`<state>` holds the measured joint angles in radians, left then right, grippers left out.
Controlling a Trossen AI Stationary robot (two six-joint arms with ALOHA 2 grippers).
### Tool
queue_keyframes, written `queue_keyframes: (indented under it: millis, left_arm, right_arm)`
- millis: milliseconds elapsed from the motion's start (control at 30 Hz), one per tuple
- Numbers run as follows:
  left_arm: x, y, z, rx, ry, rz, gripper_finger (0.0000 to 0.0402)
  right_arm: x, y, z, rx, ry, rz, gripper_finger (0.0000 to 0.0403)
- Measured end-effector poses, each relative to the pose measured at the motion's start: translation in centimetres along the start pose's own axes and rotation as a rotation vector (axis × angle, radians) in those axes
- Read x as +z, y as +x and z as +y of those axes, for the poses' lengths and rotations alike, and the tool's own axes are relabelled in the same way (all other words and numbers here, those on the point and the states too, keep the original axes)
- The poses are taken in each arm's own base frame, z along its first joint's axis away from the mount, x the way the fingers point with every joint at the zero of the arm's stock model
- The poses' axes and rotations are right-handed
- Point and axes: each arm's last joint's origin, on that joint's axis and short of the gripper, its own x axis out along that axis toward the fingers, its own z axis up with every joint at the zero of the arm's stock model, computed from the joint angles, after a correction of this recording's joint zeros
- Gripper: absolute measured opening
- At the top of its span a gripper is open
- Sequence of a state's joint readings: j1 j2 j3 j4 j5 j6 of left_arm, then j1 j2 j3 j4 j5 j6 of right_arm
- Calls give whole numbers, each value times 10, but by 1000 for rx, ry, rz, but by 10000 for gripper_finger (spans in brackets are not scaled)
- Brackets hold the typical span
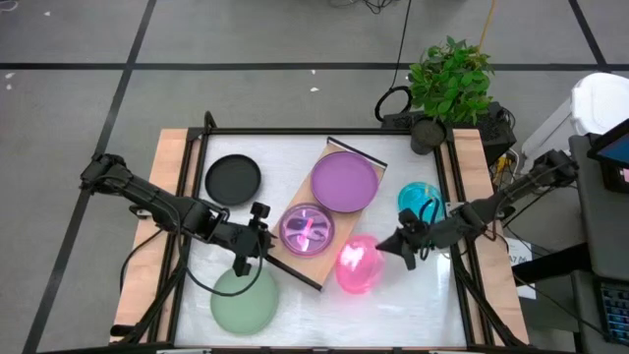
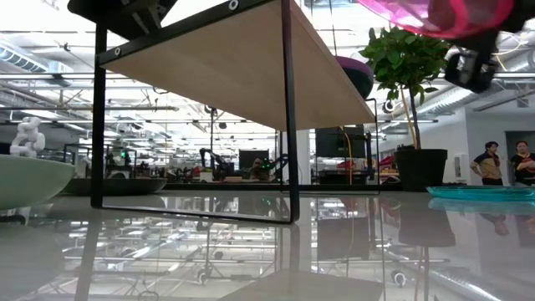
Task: Place and stack plates onto a shelf
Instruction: Stack the small transparent pink plate on top of the small transparent pink plate
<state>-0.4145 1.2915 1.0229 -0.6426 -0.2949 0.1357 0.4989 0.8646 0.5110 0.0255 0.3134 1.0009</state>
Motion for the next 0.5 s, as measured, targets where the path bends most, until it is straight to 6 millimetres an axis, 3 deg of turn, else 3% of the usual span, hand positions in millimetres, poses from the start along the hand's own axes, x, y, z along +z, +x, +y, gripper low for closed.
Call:
queue_keyframes:
  millis: [500]
  left_arm:
    - [0,-11,4,15,24,-37,108]
  right_arm:
    - [46,13,-5,72,-57,-259,0]
